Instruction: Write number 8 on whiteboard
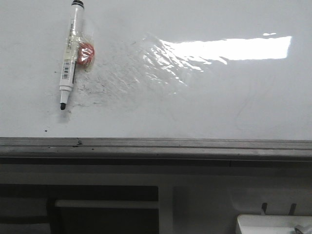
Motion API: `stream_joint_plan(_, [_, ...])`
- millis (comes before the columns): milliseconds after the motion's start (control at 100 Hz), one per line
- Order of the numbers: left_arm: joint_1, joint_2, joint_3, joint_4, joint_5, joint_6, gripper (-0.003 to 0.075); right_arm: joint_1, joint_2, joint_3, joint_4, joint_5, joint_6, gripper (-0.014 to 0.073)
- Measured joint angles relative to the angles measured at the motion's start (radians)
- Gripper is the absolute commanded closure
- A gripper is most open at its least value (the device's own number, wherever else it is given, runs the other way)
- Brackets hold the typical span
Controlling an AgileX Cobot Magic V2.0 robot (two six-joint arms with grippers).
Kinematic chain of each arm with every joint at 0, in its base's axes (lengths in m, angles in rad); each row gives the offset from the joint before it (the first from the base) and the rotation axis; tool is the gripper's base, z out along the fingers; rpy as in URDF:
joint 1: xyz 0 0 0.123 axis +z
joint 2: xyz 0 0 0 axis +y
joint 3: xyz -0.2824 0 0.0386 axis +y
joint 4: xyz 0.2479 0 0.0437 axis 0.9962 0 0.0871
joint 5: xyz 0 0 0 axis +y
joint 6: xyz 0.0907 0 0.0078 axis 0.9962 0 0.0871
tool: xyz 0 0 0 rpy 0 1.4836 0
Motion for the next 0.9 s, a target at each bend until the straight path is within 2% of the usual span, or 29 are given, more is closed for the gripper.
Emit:
stream_joint_plan(110, [0.0,0.0,0.0,-0.359,-0.06,-0.002,0.0741,0.0,0.0,0.0,0.144,-0.09,0.0,0.0664])
stream_joint_plan(180, [0.0,0.0,0.0,-0.532,-0.094,-0.003,0.0741,0.0,0.0,0.0,0.247,-0.119,0.0,0.0664])
stream_joint_plan(410, [0.0,0.0,0.0,-0.83,-0.14,-0.005,0.0741,0.0,0.0,0.0,0.475,-0.169,0.001,0.0664])
stream_joint_plan(520, [0.0,0.0,0.0,-0.867,-0.132,-0.005,0.0741,0.0,0.0,-0.006,0.603,-0.202,0.003,0.0663])
stream_joint_plan(640, [0.0,0.0,-0.017,-0.822,-0.074,0.071,0.0741,0.0,0.0,-0.084,0.627,-0.101,-0.024,0.06])
stream_joint_plan(780, [0.0,0.034,-0.118,-0.715,-0.014,0.2,0.0729,0.0,0.039,-0.218,0.593,0.099,-0.127,0.0418])
stream_joint_plan(860, [0.0,0.117,-0.191,-0.637,0.039,0.243,0.0669,0.0,0.094,-0.287,0.562,0.188,-0.157,0.0282])
stream_joint_plan(900, [0.0,0.173,-0.231,-0.597,0.082,0.255,0.061,0.0,0.128,-0.325,0.552,0.216,-0.161,0.0235])
